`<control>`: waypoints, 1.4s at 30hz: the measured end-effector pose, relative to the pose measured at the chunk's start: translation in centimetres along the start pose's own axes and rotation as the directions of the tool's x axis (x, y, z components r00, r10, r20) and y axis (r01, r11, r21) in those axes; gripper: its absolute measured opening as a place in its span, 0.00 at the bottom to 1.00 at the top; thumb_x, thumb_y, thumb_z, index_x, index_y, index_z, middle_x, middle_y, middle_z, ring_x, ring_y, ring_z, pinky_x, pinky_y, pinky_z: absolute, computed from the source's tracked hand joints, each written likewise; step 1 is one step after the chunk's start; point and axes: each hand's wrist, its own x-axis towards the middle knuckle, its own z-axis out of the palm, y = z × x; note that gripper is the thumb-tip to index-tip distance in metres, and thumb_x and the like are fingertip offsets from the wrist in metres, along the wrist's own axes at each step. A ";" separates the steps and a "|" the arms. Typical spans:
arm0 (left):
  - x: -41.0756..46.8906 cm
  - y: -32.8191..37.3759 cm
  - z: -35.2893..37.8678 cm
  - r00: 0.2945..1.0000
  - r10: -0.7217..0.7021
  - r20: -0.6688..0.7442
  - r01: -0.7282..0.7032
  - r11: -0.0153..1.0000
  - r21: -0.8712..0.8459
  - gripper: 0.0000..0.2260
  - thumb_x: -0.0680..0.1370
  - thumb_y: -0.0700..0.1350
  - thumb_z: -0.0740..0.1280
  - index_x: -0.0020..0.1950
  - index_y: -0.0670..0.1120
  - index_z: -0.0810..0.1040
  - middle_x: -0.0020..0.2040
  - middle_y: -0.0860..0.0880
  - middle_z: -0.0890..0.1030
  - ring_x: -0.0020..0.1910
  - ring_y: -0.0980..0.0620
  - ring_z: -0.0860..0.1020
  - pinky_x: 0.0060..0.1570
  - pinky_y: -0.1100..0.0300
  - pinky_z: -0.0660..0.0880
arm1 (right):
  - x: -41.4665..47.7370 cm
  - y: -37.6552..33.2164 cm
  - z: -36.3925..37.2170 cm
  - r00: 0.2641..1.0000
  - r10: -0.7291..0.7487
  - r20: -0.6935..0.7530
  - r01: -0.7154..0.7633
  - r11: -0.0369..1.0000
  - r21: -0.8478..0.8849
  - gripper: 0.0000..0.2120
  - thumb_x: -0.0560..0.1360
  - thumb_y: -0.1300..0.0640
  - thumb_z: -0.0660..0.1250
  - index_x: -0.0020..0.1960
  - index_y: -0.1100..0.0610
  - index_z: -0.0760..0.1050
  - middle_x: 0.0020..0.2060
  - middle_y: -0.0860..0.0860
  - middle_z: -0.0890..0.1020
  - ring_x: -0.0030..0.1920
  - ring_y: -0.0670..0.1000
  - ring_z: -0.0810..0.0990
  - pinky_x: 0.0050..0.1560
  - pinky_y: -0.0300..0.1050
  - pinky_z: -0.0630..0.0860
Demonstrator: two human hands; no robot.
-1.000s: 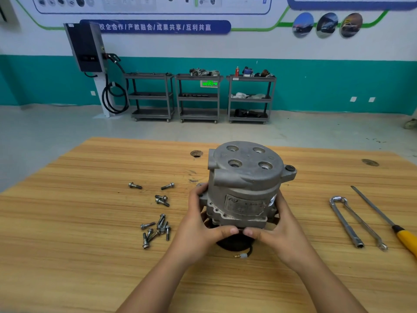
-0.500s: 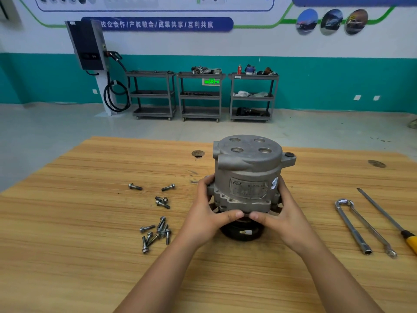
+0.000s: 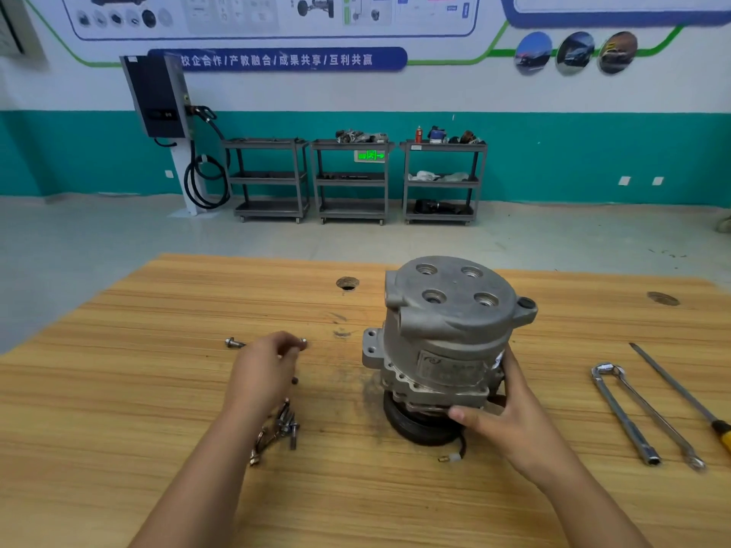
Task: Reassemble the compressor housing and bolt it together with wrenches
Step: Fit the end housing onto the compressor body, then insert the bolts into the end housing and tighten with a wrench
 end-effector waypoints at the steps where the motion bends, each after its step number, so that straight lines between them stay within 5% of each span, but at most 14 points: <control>1: 0.6 -0.9 -0.1 0.999 -0.032 -0.031 0.035 0.993 0.112 0.08 0.79 0.40 0.63 0.49 0.50 0.80 0.43 0.54 0.82 0.35 0.63 0.78 0.33 0.66 0.71 | -0.1 0.1 0.0 1.000 -0.006 -0.002 0.006 1.000 0.001 0.41 0.57 0.48 0.76 0.60 0.28 0.56 0.67 0.41 0.67 0.65 0.40 0.67 0.48 0.21 0.67; 4: 1.9 -3.2 -0.4 0.991 -0.131 0.008 0.122 0.942 0.314 0.10 0.77 0.40 0.65 0.56 0.46 0.80 0.54 0.47 0.82 0.52 0.49 0.79 0.48 0.58 0.75 | -0.1 -0.1 0.1 1.000 -0.031 0.003 0.031 0.999 0.010 0.41 0.57 0.48 0.76 0.61 0.31 0.57 0.65 0.39 0.67 0.61 0.29 0.65 0.49 0.19 0.65; 10: 2.3 -3.7 0.1 0.978 -0.193 0.077 0.164 0.946 0.279 0.14 0.72 0.49 0.74 0.55 0.46 0.80 0.51 0.48 0.81 0.47 0.50 0.76 0.46 0.59 0.74 | 0.0 -0.1 0.3 0.998 -0.057 0.002 0.057 0.998 0.033 0.41 0.57 0.49 0.76 0.62 0.33 0.58 0.64 0.35 0.65 0.56 0.21 0.64 0.48 0.18 0.65; 14: 2.2 -3.7 0.2 0.978 -0.197 0.073 0.170 0.947 0.272 0.12 0.71 0.50 0.74 0.51 0.47 0.79 0.48 0.49 0.81 0.46 0.51 0.76 0.47 0.57 0.76 | -0.1 0.2 0.3 0.999 -0.034 -0.016 0.035 0.999 0.038 0.42 0.56 0.47 0.76 0.62 0.30 0.56 0.66 0.41 0.68 0.63 0.32 0.67 0.54 0.24 0.66; 17: 1.9 -3.9 -0.1 0.979 -0.182 0.092 0.157 0.960 0.234 0.10 0.71 0.47 0.75 0.49 0.47 0.80 0.47 0.50 0.81 0.48 0.51 0.77 0.47 0.57 0.75 | -0.1 0.4 0.3 0.999 -0.043 -0.022 0.044 0.998 0.049 0.42 0.58 0.50 0.77 0.62 0.30 0.56 0.67 0.44 0.68 0.67 0.42 0.67 0.66 0.41 0.67; 20: 1.2 -3.9 -0.7 0.987 -0.143 0.075 0.136 0.986 0.097 0.07 0.70 0.44 0.75 0.45 0.48 0.80 0.44 0.50 0.82 0.46 0.51 0.78 0.45 0.57 0.74 | 0.0 0.4 0.4 0.998 -0.049 -0.025 0.050 0.998 0.046 0.42 0.57 0.48 0.77 0.62 0.30 0.57 0.66 0.42 0.68 0.68 0.42 0.67 0.69 0.47 0.65; 23: 0.2 -3.0 -1.4 0.990 -0.119 0.073 0.132 0.969 -0.211 0.06 0.70 0.40 0.75 0.43 0.48 0.80 0.41 0.51 0.83 0.46 0.52 0.80 0.44 0.57 0.73 | -0.1 0.5 0.5 0.999 -0.049 -0.024 0.051 0.997 0.059 0.43 0.56 0.47 0.77 0.62 0.30 0.57 0.65 0.38 0.68 0.63 0.35 0.69 0.64 0.38 0.68; 28: -1.7 2.0 -2.8 0.996 -0.059 0.072 0.093 0.683 -0.724 0.07 0.70 0.36 0.73 0.44 0.46 0.81 0.38 0.49 0.85 0.39 0.53 0.82 0.38 0.63 0.75 | -0.2 0.9 0.8 0.996 -0.080 -0.045 0.082 0.995 0.047 0.42 0.58 0.51 0.78 0.64 0.32 0.58 0.61 0.31 0.65 0.60 0.28 0.66 0.53 0.21 0.66; 31: -2.9 6.6 -3.5 0.999 0.026 -0.028 -0.038 0.601 -0.798 0.07 0.65 0.44 0.74 0.42 0.48 0.81 0.37 0.51 0.84 0.39 0.55 0.82 0.34 0.66 0.75 | -0.2 1.2 0.8 0.994 -0.092 -0.055 0.095 0.994 0.049 0.42 0.62 0.56 0.79 0.64 0.32 0.58 0.60 0.28 0.65 0.60 0.28 0.66 0.52 0.21 0.66; 35: -4.7 12.5 -3.5 0.948 0.262 -0.181 -0.307 0.599 -0.739 0.08 0.63 0.50 0.75 0.40 0.52 0.81 0.39 0.54 0.84 0.40 0.60 0.82 0.37 0.71 0.75 | -0.2 1.3 0.9 0.995 -0.082 -0.063 0.086 0.994 0.067 0.43 0.63 0.57 0.79 0.63 0.31 0.57 0.59 0.26 0.64 0.58 0.25 0.66 0.50 0.20 0.66; 39: -5.3 16.6 -1.6 0.854 0.485 -0.189 -0.519 0.769 -0.373 0.07 0.69 0.46 0.76 0.39 0.57 0.80 0.38 0.63 0.82 0.39 0.68 0.76 0.39 0.75 0.71 | -0.1 1.3 0.9 0.995 -0.073 -0.070 0.079 0.993 0.083 0.45 0.61 0.54 0.79 0.65 0.30 0.54 0.62 0.31 0.64 0.59 0.27 0.67 0.52 0.22 0.67; 42: -5.3 18.0 -0.4 0.803 0.565 -0.187 -0.592 0.792 -0.147 0.04 0.71 0.47 0.74 0.44 0.52 0.82 0.43 0.60 0.81 0.44 0.64 0.74 0.44 0.68 0.69 | -0.1 1.4 0.8 0.997 -0.062 -0.052 0.067 0.993 0.099 0.47 0.59 0.48 0.80 0.66 0.29 0.53 0.61 0.28 0.64 0.63 0.32 0.67 0.61 0.34 0.69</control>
